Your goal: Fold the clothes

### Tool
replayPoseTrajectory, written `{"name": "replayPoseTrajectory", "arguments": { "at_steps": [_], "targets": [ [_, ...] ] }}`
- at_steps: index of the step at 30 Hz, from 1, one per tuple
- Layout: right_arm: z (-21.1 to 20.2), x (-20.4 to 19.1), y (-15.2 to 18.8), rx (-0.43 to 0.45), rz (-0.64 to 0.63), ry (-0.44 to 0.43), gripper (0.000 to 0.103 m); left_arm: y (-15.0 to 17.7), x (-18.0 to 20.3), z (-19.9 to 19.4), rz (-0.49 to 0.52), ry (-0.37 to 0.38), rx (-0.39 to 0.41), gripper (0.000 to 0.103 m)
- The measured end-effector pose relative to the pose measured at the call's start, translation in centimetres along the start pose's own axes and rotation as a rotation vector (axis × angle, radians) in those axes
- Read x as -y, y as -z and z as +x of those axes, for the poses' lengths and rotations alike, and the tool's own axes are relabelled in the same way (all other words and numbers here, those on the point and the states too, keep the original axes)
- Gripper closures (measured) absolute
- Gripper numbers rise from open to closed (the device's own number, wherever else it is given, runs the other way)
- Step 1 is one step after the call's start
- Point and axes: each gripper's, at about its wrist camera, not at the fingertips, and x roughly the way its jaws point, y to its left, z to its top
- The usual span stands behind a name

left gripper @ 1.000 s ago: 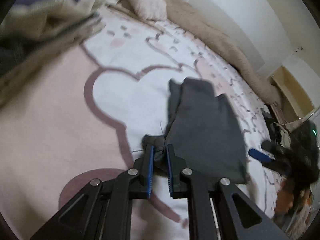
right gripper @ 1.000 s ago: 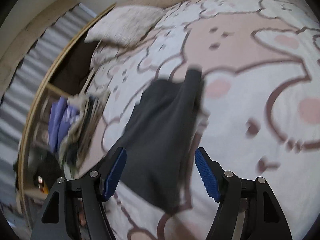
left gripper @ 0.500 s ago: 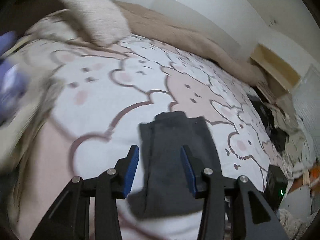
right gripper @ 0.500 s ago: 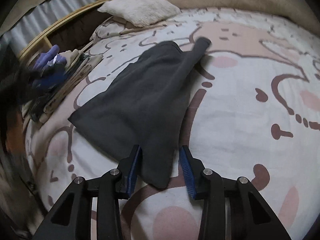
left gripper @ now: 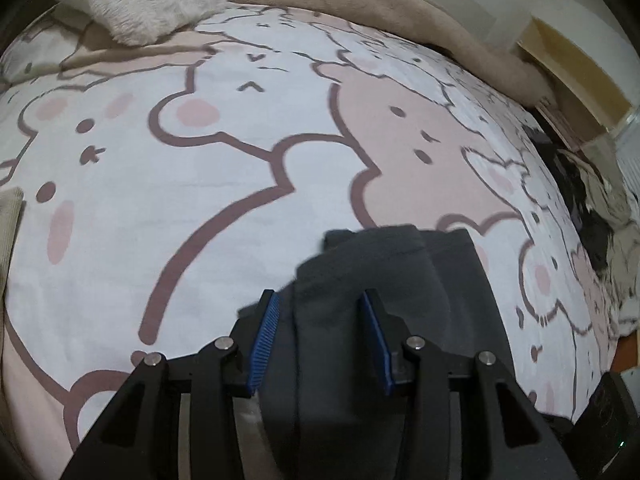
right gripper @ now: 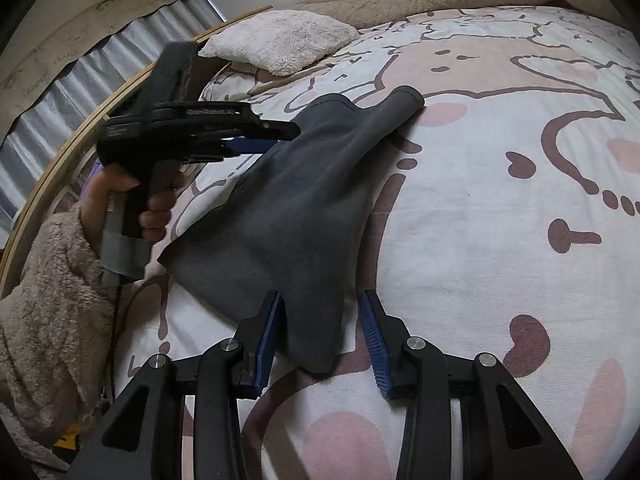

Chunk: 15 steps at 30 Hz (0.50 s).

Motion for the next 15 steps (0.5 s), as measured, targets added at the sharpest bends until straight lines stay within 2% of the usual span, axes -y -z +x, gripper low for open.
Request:
{"name": "replayPoseTrajectory", "arguments": {
  "at_steps": [3, 6, 9, 12, 15],
  "targets": [
    [0.0, 0.1, -0.1, 0.002, 0.005, -0.007, 0.062, -0.1, -0.1, 0.1, -0.011, 0.017, -0.001, 0.061],
    [-0.1, 0.1, -0.1, 0.003, 0.005, -0.010, 0.062, 0.0, 0.5, 0.1, 0.008, 0.042, -0.005, 0.084],
    [-0.3, 0.1, 0.0, 0.004, 0.005, -0.010, 0.062, 0.0, 1.1, -0.3, 0.032, 0.024, 0.017, 0.098],
    [-0.4, 0.1, 0.0, 0.005, 0.005, -0.012, 0.062, 0.1, 0.9, -1.8, 0.024, 0.006, 0.070, 0.098],
    [-0.4, 0.1, 0.0, 0.005, 0.005, -0.012, 0.062, 0.3, 0.6, -3.8, 0.035, -0.049, 0.145, 0.098]
  ]
}}
